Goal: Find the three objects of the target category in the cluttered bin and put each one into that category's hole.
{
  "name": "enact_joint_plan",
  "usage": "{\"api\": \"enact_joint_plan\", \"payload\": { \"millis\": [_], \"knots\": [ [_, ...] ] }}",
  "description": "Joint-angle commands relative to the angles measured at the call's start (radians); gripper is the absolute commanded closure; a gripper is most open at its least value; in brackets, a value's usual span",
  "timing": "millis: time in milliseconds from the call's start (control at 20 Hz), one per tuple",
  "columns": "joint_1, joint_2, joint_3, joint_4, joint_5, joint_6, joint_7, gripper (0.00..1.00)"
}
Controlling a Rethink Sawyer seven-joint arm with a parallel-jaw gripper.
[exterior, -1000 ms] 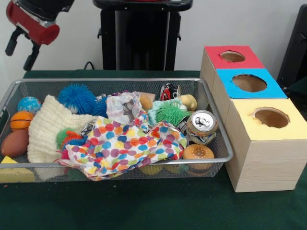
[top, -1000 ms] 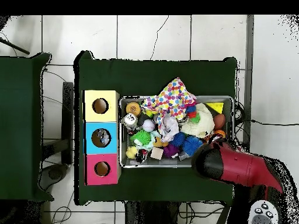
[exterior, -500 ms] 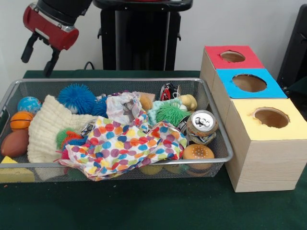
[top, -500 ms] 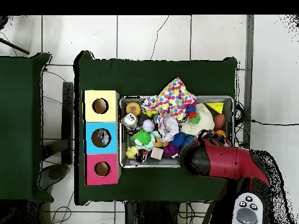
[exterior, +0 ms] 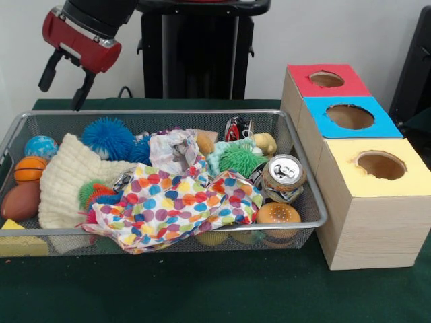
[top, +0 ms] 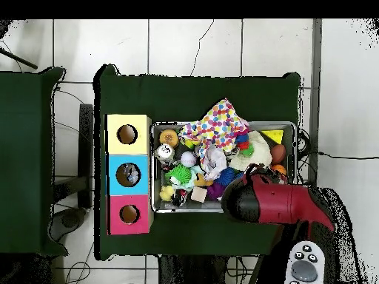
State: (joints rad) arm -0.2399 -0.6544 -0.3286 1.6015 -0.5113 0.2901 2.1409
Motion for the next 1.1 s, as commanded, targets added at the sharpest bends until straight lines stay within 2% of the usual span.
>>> {"api": "enact_joint_plan", "payload": {
  "millis": [50, 550, 950, 1100],
  "knots": [
    [-0.017, 0.018, 0.116, 0.098, -0.053, 0.057, -0.071, 0.0],
    [-0.079, 0.041, 0.174, 0.142, -0.059, -0.034, -0.045, 0.0],
    [-0.1, 0.058, 0.215, 0.137, -0.074, -0.024, -0.05, 0.0],
    [-0.133, 0.049, 0.254, 0.154, -0.079, -0.027, -0.071, 0.0]
  ]
}}
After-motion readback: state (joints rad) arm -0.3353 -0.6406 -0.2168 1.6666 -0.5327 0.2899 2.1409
